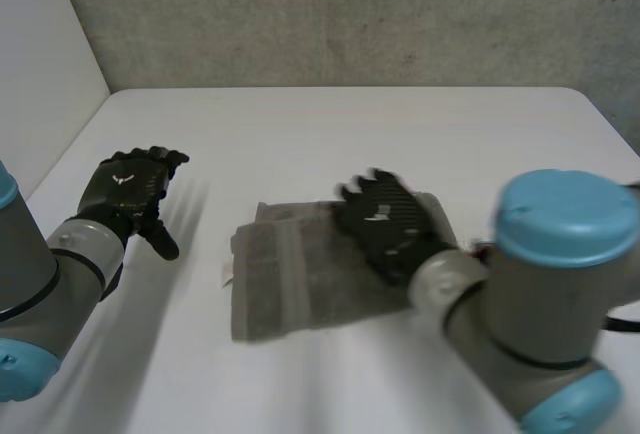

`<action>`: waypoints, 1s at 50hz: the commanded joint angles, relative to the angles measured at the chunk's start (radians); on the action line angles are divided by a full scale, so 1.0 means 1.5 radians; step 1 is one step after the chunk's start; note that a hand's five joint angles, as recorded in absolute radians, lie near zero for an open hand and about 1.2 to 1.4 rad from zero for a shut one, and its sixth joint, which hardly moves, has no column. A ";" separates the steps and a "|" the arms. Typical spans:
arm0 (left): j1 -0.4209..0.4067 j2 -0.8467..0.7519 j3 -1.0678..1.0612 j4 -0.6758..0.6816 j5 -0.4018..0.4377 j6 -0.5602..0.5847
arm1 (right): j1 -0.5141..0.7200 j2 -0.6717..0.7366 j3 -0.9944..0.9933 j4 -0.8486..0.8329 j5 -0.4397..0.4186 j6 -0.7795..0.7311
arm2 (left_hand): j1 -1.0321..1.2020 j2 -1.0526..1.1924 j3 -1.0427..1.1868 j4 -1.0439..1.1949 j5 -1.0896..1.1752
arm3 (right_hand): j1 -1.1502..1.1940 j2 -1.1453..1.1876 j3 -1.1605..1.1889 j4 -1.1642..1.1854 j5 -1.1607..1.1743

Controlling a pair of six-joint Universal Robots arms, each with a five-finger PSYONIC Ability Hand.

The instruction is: Fold the towel.

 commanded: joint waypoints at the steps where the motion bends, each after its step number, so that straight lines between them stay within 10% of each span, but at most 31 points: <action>1: -0.012 -0.002 -0.002 -0.001 0.001 0.004 | -0.140 -0.021 0.131 -0.019 -0.019 0.009 | -0.001 0.007 0.005 0.005 -0.021 | -0.037 -0.045 -0.046 -0.054 -0.039; 20: -0.194 -0.011 -0.081 -0.022 -0.010 0.131 | -0.211 -0.021 0.209 -0.096 -0.078 0.014 | 0.083 0.091 0.089 0.090 0.064 | -0.028 -0.036 -0.037 -0.046 -0.031; 37: -0.218 -0.077 -0.106 0.085 -0.021 0.135 | -0.208 -0.022 0.217 -0.125 -0.077 0.015 | 0.287 0.295 0.293 0.293 0.267 | 0.001 -0.006 -0.008 -0.016 -0.001; 50: -0.225 -0.110 -0.081 0.174 -0.022 0.139 | -0.208 -0.022 0.218 -0.126 -0.077 0.015 | 0.785 0.793 0.791 0.792 0.766 | 0.003 -0.004 -0.006 -0.014 0.001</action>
